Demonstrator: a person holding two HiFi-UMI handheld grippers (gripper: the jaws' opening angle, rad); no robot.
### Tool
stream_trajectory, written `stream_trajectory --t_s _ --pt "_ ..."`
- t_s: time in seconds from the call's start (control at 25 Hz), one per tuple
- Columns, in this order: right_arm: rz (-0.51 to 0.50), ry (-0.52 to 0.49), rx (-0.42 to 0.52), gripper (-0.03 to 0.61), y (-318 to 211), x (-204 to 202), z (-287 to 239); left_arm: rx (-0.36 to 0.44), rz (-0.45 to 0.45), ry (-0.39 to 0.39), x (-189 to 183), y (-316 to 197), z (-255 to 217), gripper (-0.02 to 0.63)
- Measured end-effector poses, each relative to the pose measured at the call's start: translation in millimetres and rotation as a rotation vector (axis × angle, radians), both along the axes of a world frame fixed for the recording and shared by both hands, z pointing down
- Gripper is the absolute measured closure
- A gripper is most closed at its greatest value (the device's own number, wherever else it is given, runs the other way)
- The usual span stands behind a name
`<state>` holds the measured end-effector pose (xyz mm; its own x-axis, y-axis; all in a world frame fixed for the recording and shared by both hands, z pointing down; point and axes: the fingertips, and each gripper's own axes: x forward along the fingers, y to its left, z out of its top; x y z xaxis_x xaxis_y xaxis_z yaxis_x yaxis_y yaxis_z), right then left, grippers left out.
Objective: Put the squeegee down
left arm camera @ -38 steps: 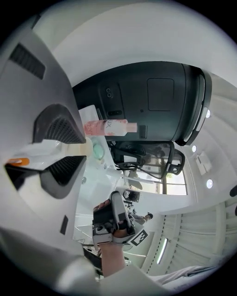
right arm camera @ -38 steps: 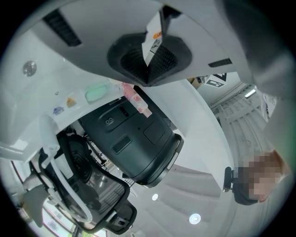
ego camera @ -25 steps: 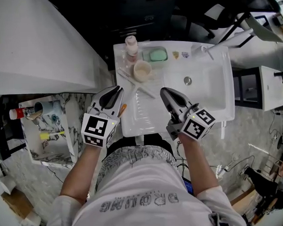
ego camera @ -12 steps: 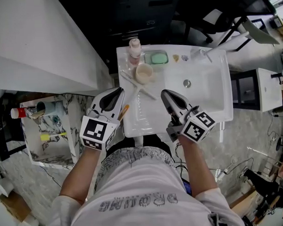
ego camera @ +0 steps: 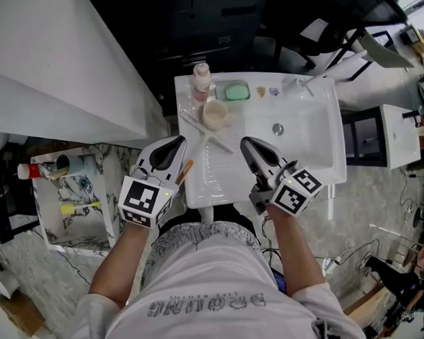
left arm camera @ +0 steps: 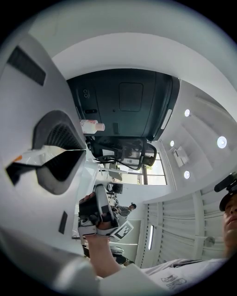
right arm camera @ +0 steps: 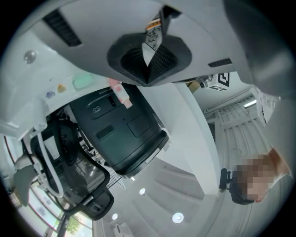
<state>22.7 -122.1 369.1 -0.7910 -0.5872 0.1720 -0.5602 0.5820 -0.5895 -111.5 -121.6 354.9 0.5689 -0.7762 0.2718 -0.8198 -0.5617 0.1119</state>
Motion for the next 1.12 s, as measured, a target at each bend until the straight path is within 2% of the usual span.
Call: stream_trajectory --t_s 1.12 --pt "-0.021 0.012 -0.022 0.571 -1 5 8 -0.015 0.015 0.003 14 -1 -1 0.591"
